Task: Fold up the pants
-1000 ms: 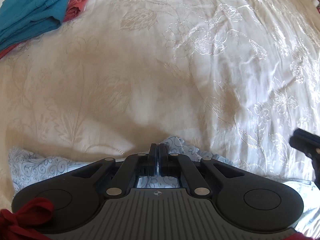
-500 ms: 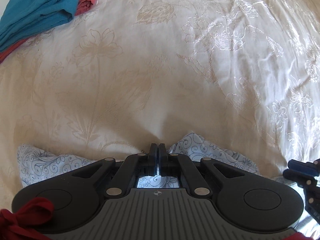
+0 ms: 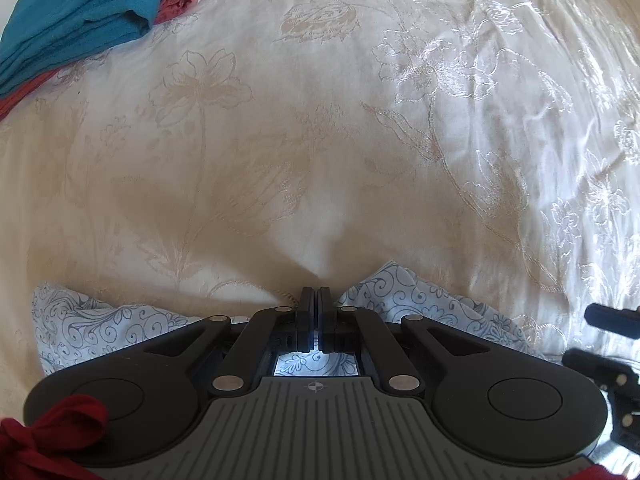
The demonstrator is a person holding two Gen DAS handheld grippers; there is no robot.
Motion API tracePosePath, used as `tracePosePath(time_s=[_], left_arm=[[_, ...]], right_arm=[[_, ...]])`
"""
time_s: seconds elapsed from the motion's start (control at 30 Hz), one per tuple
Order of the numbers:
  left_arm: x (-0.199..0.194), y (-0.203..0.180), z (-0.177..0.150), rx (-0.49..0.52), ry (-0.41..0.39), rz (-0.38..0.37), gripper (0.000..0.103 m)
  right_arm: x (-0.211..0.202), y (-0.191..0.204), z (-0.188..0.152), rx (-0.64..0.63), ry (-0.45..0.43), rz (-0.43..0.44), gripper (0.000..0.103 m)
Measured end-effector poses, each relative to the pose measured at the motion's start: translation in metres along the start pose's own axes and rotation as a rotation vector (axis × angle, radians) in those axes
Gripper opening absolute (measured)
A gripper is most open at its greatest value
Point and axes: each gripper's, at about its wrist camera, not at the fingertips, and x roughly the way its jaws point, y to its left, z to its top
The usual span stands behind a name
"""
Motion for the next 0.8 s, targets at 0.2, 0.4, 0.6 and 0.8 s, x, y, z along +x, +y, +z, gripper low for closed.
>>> tracePosePath(time_s=[0.2,0.4,0.6,0.8], left_arm=[[0.001,0.000,0.000,0.003,-0.002,0.004,0.003],[0.004,0.003,0.000,0.002,0.002,0.001,0.003],[0.005,0.002,0.000,0.002,0.001,0.004,0.003],[0.005,0.001,-0.001,0.006,-0.001,0.011,0.003]], right_arm=[[0.016,0.010,-0.004,-0.088,0.079,0.004,0.049],[0.023,0.023,-0.014,-0.116,0.103,0.020,0.049],[0.022,0.015,-0.007,-0.121,0.071,-0.105,0.028],[0.003,-0.013,0.007,0.027,-0.007,-0.131,0.030]])
